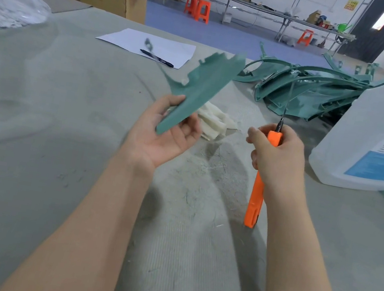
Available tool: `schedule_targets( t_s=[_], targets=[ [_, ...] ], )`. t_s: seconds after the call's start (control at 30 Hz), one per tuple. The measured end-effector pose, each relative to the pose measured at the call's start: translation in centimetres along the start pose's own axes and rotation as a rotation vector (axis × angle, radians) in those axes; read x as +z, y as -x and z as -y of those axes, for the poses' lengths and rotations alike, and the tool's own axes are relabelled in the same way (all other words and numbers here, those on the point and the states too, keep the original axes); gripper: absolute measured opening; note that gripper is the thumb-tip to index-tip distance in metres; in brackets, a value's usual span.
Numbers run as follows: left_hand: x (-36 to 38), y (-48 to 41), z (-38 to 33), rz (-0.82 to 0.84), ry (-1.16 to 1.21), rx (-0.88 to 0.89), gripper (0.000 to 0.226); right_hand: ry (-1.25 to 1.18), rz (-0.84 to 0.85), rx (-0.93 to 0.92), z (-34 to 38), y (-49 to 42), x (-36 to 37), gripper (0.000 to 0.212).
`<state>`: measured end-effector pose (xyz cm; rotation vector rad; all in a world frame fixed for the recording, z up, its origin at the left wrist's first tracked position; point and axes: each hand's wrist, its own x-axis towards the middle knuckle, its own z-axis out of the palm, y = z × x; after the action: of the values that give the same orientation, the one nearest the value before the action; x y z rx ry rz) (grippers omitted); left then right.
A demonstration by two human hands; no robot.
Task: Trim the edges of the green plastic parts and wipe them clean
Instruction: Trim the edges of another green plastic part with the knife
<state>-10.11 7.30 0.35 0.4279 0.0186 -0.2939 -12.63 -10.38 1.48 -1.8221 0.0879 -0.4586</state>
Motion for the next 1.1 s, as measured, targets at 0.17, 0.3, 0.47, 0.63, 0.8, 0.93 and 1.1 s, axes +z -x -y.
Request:
schedule_targets(
  t_s=[0.17, 0.3, 0.47, 0.63, 0.8, 0.93, 1.1],
  targets=[
    [1.8, 0.5, 2.7, 0.279, 0.021, -0.154, 0.010, 0.019, 0.027, 0.022, 0.0, -0.1, 0.8, 0.016],
    [2.1, 0.4, 3.7, 0.285, -0.115, -0.152, 0.047, -0.299, 0.095, 0.194, 0.2, -0.2, 0.8, 0.007],
    [0.9, -0.7, 2.5, -0.110, -0.026, 0.033, 0.026, -0.614, 0.076, 0.339, 0.5, -0.5, -0.1, 0.008],
    [0.2, -1.1, 1.4, -0.198, 0.106, 0.152, 0.004, -0.462, 0.053, 0.303, 0.4, -0.2, -0.3, 0.010],
    [0.0, -0.8, 1.2, -0.197, 0.095, 0.160, 0.009, -0.290, 0.043, 0.253, 0.1, -0.3, 0.2, 0.010],
    [0.1, -0.8, 1.2, -0.219, 0.065, 0.144, 0.010, -0.138, 0.229, 0.207, -0.1, -0.1, 0.3, 0.012],
    [-0.1, -1.0, 1.1, -0.331, -0.040, 0.136, 0.004, -0.051, 0.238, 0.036, -0.2, 0.1, 0.2, 0.017]
  ],
)
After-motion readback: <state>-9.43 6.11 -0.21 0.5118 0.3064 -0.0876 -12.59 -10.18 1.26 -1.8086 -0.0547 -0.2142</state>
